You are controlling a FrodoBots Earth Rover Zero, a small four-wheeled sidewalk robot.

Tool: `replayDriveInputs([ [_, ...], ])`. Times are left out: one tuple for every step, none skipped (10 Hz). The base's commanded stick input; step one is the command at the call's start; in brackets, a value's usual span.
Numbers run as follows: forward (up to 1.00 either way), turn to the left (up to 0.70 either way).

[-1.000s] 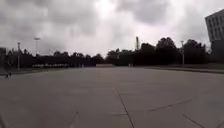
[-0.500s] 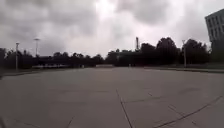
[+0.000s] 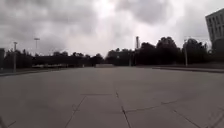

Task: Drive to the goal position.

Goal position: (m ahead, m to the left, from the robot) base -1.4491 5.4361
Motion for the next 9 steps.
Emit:
replayDriveInputs([
  [0.70, 0.00],
  [0.70, 0.00],
  [0.70, 0.00],
  [0.70, 0.00],
  [0.70, -0.03],
  [0.70, -0.12],
  [0.70, -0.16],
  [0.70, 0.00],
  [0.70, 0.00],
])
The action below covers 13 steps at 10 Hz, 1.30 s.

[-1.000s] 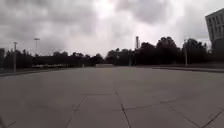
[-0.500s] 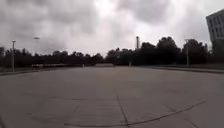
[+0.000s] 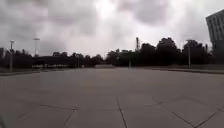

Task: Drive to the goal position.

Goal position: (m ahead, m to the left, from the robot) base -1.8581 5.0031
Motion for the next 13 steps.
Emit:
replayDriveInputs([
  [0.70, 0.00],
  [0.70, 0.00],
  [0.70, 0.00],
  [0.70, 0.00],
  [0.70, 0.00],
  [0.70, 0.00],
  [0.70, 0.00],
  [0.70, 0.00],
  [0.70, 0.00],
  [0.70, 0.00],
  [0.70, 0.00],
  [0.70, 0.00],
  [0.70, 0.00],
])
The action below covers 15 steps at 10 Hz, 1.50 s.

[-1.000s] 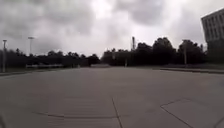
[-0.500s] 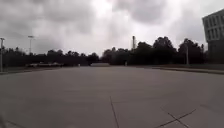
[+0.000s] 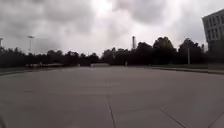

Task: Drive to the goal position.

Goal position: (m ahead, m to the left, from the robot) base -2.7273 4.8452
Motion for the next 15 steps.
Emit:
replayDriveInputs([
  [0.70, 0.00],
  [0.70, 0.00],
  [0.70, 0.00],
  [0.70, 0.00],
  [0.70, 0.00],
  [0.70, 0.00],
  [0.70, 0.00],
  [0.70, 0.00],
  [0.70, 0.00],
  [0.70, 0.00],
  [0.70, 0.00],
  [0.70, 0.00],
  [0.70, 0.00],
  [0.70, 0.00],
  [0.70, 0.00],
])
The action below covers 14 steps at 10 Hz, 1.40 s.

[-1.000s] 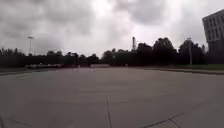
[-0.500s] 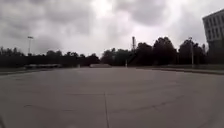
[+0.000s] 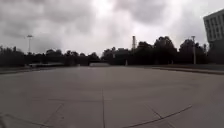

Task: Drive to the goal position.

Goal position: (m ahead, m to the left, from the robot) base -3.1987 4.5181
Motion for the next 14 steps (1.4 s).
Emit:
replayDriveInputs([
  [0.70, 0.00],
  [0.70, 0.00],
  [0.70, 0.00],
  [0.70, 0.00],
  [0.70, 0.00],
  [0.70, 0.00],
  [0.70, 0.00],
  [0.70, 0.00],
  [0.70, 0.00],
  [0.70, 0.00],
  [0.70, 0.00],
  [0.70, 0.00],
  [0.70, 0.00],
  [0.70, 0.00],
])
